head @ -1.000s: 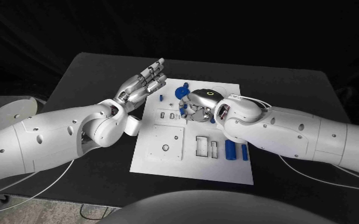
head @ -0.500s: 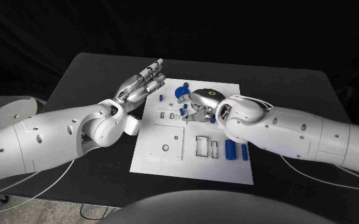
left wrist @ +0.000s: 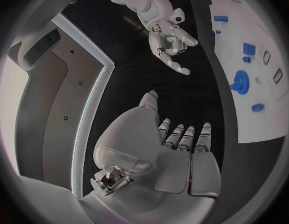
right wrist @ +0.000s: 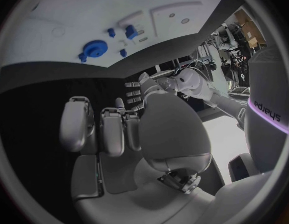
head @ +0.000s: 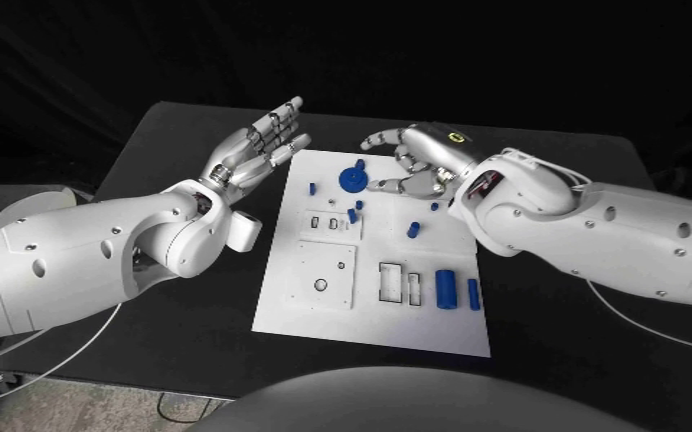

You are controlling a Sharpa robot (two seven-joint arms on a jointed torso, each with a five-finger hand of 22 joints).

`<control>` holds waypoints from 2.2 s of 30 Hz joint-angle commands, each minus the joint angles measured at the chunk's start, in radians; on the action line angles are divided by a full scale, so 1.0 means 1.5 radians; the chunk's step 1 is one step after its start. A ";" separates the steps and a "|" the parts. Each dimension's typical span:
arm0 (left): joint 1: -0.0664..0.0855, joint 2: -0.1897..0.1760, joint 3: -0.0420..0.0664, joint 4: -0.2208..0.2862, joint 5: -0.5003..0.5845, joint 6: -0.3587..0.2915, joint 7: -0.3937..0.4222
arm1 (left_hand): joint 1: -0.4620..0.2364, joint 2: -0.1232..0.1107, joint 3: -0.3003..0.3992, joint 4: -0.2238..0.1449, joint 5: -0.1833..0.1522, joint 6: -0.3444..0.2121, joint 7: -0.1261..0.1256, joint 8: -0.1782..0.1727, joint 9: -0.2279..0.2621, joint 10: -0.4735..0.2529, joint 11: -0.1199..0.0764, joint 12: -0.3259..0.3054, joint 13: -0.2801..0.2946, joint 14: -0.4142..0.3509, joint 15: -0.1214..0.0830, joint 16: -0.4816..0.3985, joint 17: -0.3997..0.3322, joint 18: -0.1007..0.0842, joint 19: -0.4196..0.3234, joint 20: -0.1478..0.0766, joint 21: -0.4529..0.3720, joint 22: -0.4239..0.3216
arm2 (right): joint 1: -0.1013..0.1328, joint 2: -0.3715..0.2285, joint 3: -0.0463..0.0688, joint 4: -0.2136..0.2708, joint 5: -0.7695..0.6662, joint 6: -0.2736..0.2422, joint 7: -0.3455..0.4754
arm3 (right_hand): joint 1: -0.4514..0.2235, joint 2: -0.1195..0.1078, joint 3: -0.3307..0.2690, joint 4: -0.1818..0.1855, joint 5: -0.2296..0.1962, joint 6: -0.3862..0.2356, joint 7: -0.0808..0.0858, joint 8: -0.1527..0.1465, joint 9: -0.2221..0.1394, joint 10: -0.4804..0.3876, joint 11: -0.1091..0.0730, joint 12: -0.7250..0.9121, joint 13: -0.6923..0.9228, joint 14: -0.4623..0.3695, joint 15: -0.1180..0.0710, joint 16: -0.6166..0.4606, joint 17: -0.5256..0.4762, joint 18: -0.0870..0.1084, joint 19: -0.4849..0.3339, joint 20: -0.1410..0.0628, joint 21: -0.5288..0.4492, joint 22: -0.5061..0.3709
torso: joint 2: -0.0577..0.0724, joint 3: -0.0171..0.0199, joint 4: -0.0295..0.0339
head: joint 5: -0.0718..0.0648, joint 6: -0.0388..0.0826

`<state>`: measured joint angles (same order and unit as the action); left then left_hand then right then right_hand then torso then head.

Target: Assemble the parts on the task board

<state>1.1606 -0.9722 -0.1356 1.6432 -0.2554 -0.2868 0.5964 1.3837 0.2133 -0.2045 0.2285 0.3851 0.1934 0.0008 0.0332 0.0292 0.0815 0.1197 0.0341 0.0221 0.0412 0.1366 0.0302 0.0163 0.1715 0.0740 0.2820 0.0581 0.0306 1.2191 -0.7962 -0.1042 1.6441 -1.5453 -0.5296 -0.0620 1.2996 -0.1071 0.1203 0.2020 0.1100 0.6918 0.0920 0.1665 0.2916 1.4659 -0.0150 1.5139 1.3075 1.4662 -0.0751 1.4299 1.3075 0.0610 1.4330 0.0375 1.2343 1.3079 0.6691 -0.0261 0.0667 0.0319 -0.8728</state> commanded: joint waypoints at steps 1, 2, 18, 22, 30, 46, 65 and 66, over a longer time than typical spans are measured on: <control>0.025 -0.008 0.001 0.013 -0.081 -0.083 -0.031 | -0.037 -0.006 -0.033 0.032 -0.099 0.019 0.012 0.004 0.002 0.167 0.051 0.097 0.045 0.145 0.031 0.096 0.041 0.002 0.085 0.006 0.054 0.026 | 0.021 -0.026 0.000 0.014 0.091 -0.047 0.037 | 0.013 0.005 0.002 0.002 0.003 0.016 0.004 0.007 -0.002 0.034 0.008 0.001 0.128 0.043 0.005 0.003 0.051 0.008 0.004 0.002 0.004 0.092 | -0.005 0.0047 -0.0079 | 0.008 0.000; 0.035 -0.010 0.000 0.014 -0.088 -0.090 -0.048 | -0.047 -0.006 -0.042 0.038 -0.116 0.019 0.015 0.003 0.002 0.215 0.063 0.133 0.058 0.210 0.040 0.140 0.056 -0.003 0.126 0.006 0.079 0.037 | 0.029 -0.034 0.000 0.016 0.108 -0.050 0.038 | 0.016 0.007 0.002 0.001 0.005 0.020 0.005 0.008 -0.003 0.034 0.009 0.001 0.128 0.043 0.005 0.004 0.051 0.008 0.004 0.003 0.004 0.093 | -0.006 0.0054 -0.0090 | 0.009 0.000; 0.159 0.014 -0.010 0.011 -0.346 0.045 -0.510 | -0.053 0.003 -0.093 0.041 -0.108 0.417 0.105 0.165 0.060 0.586 -0.023 0.566 0.277 0.634 -0.059 0.592 0.249 0.005 0.606 -0.081 0.337 0.150 | 0.060 -0.096 -0.001 0.025 0.171 -0.019 0.018 | 0.028 0.024 0.005 0.000 0.020 0.038 0.008 0.012 -0.009 0.028 0.012 -0.004 0.120 0.040 0.008 -0.003 0.041 0.010 0.000 0.006 -0.007 0.091 | -0.018 0.0299 -0.0397 | 0.010 0.000; 0.176 0.034 -0.014 0.004 -0.400 0.107 -0.632 | -0.068 0.009 -0.110 0.029 -0.112 0.443 0.091 0.188 0.075 0.757 -0.033 0.848 0.678 0.777 -0.076 0.872 0.631 -0.001 0.641 -0.100 0.440 0.223 | 0.061 -0.103 -0.002 0.027 0.171 -0.009 0.009 | 0.029 0.026 0.005 0.001 0.022 0.041 0.008 0.013 -0.010 0.028 0.013 -0.004 0.121 0.040 0.009 -0.003 0.041 0.010 0.000 0.006 -0.007 0.091 | -0.019 0.0353 -0.0474 | 0.015 0.000; 0.183 0.073 -0.015 -0.010 -0.501 0.126 -0.745 | -0.113 0.010 -0.129 0.035 -0.142 0.470 0.066 0.313 0.194 0.993 -0.062 1.024 1.032 1.020 -0.099 1.027 1.036 -0.063 0.820 -0.125 0.879 0.767 | 0.061 -0.110 -0.004 0.024 0.171 0.011 0.002 | 0.029 0.030 0.004 0.001 0.027 0.048 0.009 0.015 -0.012 0.030 0.013 -0.002 0.123 0.040 0.009 -0.002 0.043 0.009 0.001 0.007 -0.006 0.093 | -0.020 0.0391 -0.0578 | 0.018 0.000; 0.175 0.163 -0.027 -0.073 -0.576 0.253 -0.842 | -0.158 0.008 -0.088 0.029 -0.182 0.436 0.034 0.475 0.429 0.993 -0.087 1.024 1.032 1.020 -0.125 1.027 1.036 -0.093 0.926 -0.145 0.976 0.946 | 0.059 -0.113 -0.007 0.013 0.168 0.034 -0.009 | 0.027 0.038 0.001 0.005 0.039 0.068 0.011 0.019 -0.016 0.030 0.015 -0.002 0.123 0.041 0.010 -0.001 0.043 0.009 0.001 0.008 -0.007 0.094 | -0.018 0.0411 -0.0703 | 0.033 0.000; 0.138 0.191 -0.027 -0.091 -0.575 0.291 -0.852 | -0.177 0.004 -0.072 0.033 -0.185 0.437 0.025 0.493 0.499 0.993 -0.095 1.024 1.032 1.020 -0.133 1.027 1.036 -0.089 0.911 -0.154 0.967 0.931 | 0.055 -0.115 -0.009 0.006 0.167 0.049 -0.013 | 0.023 0.040 -0.001 0.008 0.043 0.069 0.012 0.017 -0.019 0.027 0.015 -0.005 0.118 0.041 0.011 -0.001 0.043 0.010 0.001 0.008 -0.008 0.094 | -0.017 0.0413 -0.0709 | 0.039 0.000; 0.136 0.192 -0.027 -0.091 -0.572 0.291 -0.851 | -0.177 0.004 -0.071 0.032 -0.184 0.436 0.025 0.491 0.500 0.993 -0.095 1.024 1.032 1.020 -0.133 1.027 1.036 -0.088 0.909 -0.154 0.966 0.928 | 0.055 -0.115 -0.009 0.005 0.167 0.049 -0.013 | 0.023 0.040 -0.001 0.008 0.043 0.069 0.012 0.017 -0.019 0.027 0.015 -0.005 0.118 0.041 0.011 -0.001 0.043 0.010 0.001 0.008 -0.008 0.094 | -0.017 0.0405 -0.0707 | 0.038 0.000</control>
<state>1.3664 -0.6884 -0.1771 1.5055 -1.1142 0.1223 -0.6738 1.1256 0.2184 -0.3151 0.2768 0.1120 0.8503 0.0404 0.7724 0.7780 1.4197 0.0288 1.3974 1.2593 1.4660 -0.0561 1.5684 1.3078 0.0469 1.4436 0.0496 1.5099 1.3078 1.3018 -0.9703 -0.1178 1.6536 -1.2898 -0.4732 -0.0770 1.3344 -0.0552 0.1204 0.2073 0.1706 0.7880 0.1088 0.1931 0.2647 1.4659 -0.0007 1.5087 1.3079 1.4662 -0.0681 1.4298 1.3079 0.0609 1.4362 0.0411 1.2277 1.3081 0.6440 0.0360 -0.0394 0.0916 -0.8727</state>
